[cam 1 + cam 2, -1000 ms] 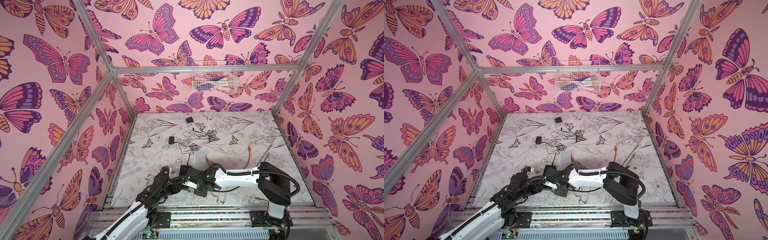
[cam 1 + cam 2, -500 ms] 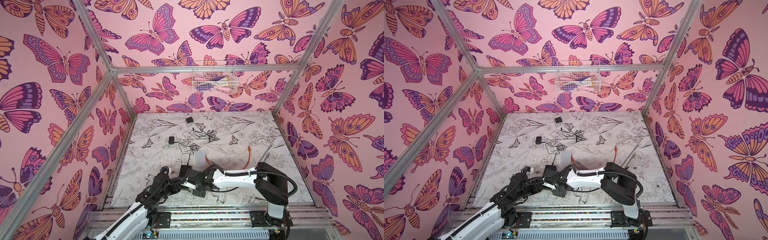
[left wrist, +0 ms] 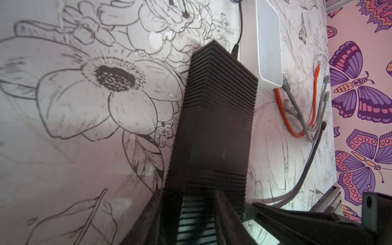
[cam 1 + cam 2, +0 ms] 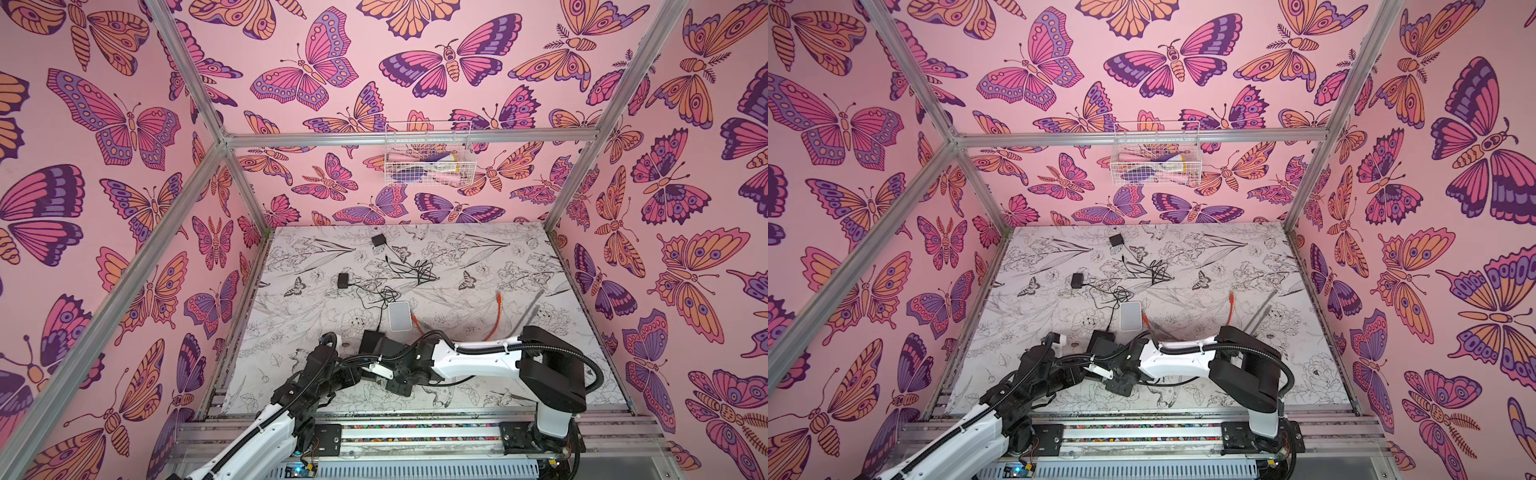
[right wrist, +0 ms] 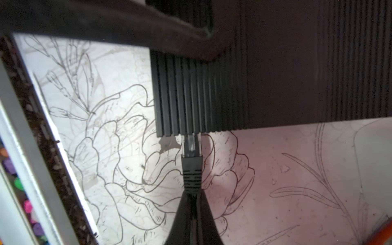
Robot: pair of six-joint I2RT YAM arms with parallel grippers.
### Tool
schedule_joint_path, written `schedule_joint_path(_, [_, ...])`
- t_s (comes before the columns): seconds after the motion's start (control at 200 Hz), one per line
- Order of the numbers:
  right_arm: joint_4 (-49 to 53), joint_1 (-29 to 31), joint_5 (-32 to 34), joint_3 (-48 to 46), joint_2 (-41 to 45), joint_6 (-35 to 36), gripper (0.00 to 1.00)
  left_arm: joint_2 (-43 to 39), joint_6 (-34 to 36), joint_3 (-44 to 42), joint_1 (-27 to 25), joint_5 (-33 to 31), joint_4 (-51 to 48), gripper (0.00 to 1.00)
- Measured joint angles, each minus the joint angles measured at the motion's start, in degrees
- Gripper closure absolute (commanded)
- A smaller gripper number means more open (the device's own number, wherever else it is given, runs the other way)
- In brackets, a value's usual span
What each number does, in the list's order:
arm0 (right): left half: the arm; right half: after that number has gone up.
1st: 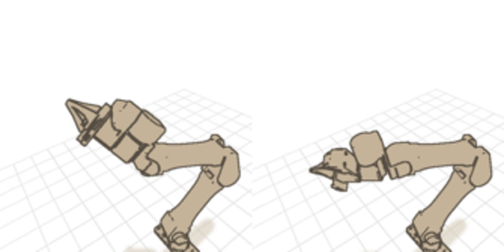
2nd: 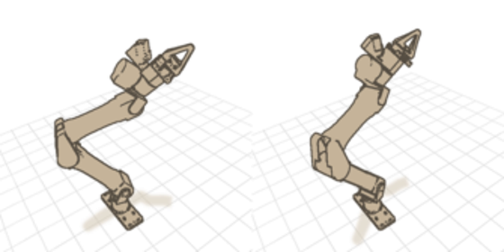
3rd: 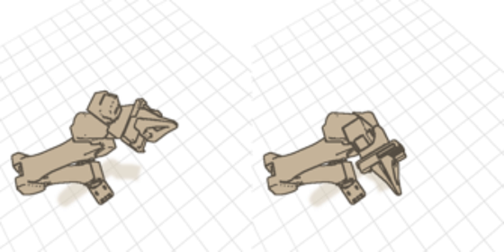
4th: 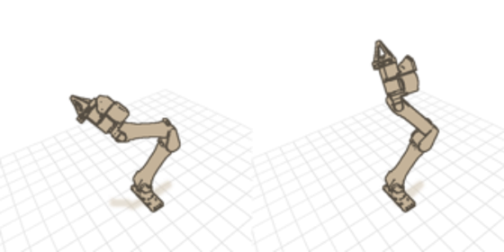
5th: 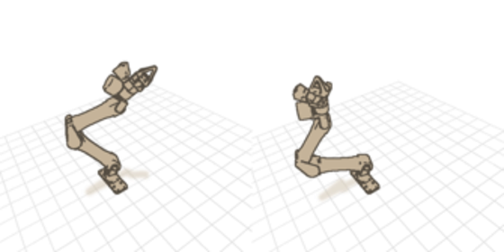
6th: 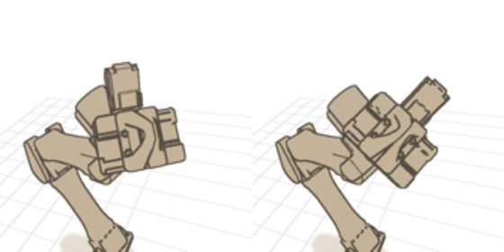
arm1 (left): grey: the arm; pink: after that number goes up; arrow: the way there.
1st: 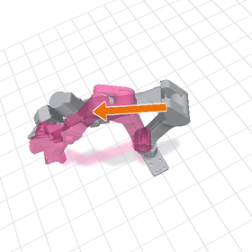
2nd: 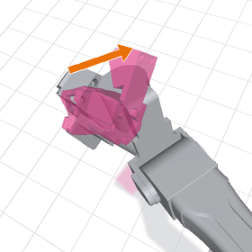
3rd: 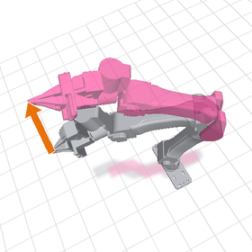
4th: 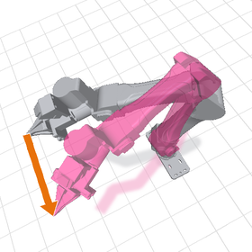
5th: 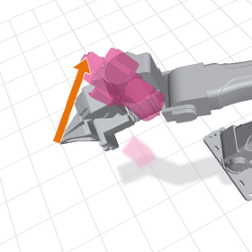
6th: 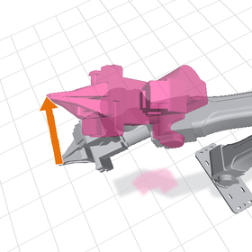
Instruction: Insert the plug into the switch port
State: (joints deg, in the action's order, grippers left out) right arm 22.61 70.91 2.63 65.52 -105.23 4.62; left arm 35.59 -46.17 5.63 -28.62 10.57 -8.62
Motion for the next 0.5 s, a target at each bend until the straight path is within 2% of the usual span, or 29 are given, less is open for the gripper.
schedule_joint_path(0.501, [-1.73,0.00,-0.07,-0.87,-0.11,-2.69,1.00,-1.53,-1.70,-1.29,-1.46,-2.29,1.33,0.62])
